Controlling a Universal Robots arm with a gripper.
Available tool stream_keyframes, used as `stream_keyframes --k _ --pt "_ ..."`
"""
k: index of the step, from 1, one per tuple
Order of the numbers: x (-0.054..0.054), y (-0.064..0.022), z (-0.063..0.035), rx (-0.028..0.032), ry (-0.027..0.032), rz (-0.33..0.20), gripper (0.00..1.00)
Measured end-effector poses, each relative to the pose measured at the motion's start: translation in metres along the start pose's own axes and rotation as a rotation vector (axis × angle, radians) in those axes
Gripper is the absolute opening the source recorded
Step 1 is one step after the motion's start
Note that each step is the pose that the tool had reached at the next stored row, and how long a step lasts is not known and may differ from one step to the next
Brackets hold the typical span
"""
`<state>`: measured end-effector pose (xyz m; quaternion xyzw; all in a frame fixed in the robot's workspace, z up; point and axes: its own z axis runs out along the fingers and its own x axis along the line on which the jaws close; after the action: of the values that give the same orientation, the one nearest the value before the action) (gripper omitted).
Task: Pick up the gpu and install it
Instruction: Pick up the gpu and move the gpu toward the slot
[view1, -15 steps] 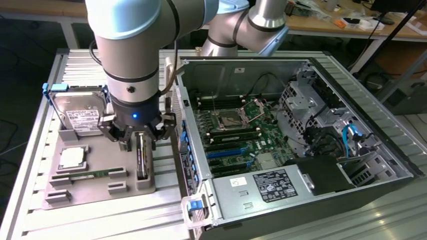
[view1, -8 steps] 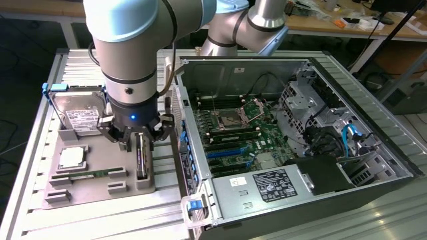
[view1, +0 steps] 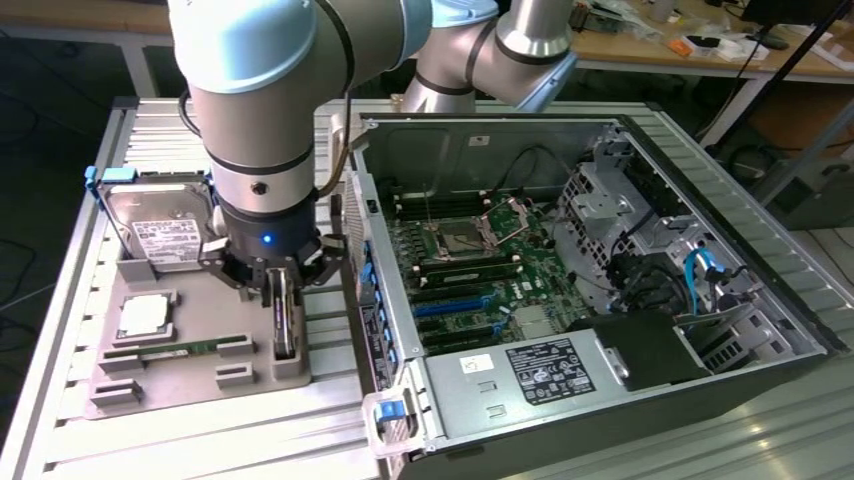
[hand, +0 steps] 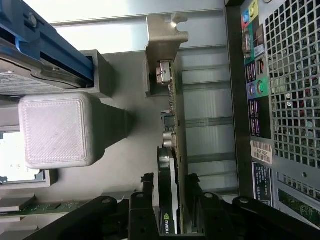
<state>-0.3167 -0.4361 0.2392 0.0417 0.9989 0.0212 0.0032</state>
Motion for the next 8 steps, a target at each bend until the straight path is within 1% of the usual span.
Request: stream_keyframes --k 1,3,4,8 --pt "0.0000 0.0000 0.0000 -0.0001 0.0000 0.000 0.37" --pt "0.0000 0.0000 0.0000 0.0000 0.0000 0.000 0.36" --pt "0.0000 0.0000 0.0000 -0.0001 0.0000 0.000 0.27" --pt "0.0000 0.0000 0.0000 -0.0001 -0.0001 0.000 0.27"
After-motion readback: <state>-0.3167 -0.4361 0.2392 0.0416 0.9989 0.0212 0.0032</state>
